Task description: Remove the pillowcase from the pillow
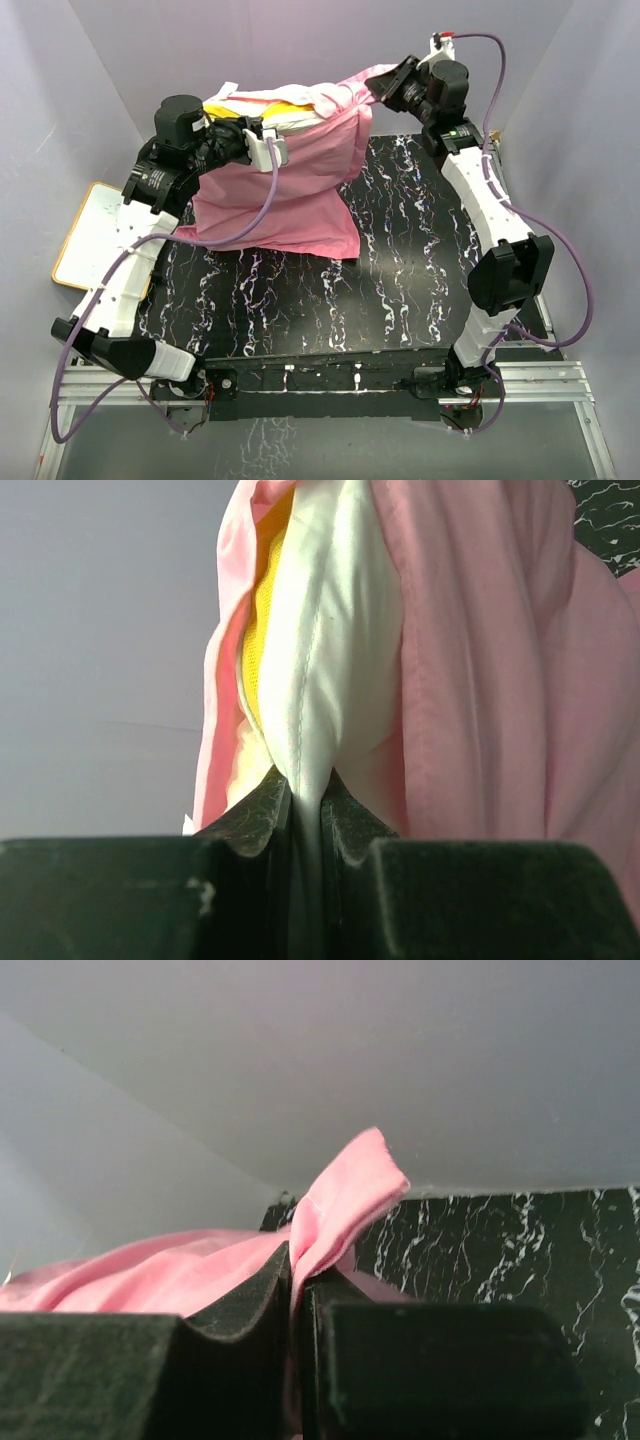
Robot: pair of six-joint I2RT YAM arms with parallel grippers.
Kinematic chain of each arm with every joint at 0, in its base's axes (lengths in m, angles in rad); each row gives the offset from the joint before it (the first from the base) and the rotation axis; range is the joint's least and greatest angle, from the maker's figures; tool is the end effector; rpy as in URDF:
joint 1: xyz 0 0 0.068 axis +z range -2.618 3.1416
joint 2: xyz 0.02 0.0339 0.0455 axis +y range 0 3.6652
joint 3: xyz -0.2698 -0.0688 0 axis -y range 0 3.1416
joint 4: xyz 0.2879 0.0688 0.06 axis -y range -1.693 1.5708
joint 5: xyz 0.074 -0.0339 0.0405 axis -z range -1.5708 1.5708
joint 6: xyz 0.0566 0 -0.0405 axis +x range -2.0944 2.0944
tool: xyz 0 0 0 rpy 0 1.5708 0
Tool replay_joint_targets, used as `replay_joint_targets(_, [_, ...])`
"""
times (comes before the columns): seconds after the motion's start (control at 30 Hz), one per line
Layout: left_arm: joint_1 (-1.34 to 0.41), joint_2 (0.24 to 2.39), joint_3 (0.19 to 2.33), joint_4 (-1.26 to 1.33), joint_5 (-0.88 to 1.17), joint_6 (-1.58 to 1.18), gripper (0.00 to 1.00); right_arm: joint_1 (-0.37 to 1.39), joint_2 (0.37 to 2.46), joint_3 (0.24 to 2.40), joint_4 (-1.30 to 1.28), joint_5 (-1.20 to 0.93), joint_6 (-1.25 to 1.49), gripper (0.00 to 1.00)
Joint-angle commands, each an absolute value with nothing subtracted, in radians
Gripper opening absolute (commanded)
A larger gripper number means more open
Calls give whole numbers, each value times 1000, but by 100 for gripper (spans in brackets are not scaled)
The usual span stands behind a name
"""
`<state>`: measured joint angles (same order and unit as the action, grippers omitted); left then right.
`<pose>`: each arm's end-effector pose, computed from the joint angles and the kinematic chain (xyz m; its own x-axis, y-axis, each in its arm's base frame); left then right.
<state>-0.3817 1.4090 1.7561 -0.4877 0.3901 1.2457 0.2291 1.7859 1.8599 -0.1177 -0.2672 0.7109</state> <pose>0.3186 -0.1511 0.5164 0.6161 0.6971 -0.3667 0.3449 0.1799 0.9212 0.4726 0.1255 0.4526 -0.3428 0.5663 -0.7495 -0.3329 0.6729 0.6606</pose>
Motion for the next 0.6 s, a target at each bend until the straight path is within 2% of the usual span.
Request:
replay_joint_targets(0.0, [-390,1324,1803,-449,430,1258,0,169,1797,1962,-39,-156,699,8])
replay_joint_targets(0.57, [-390,1244,1775,-474,465,1259,0,104,1822,1775,-55,18,620,8])
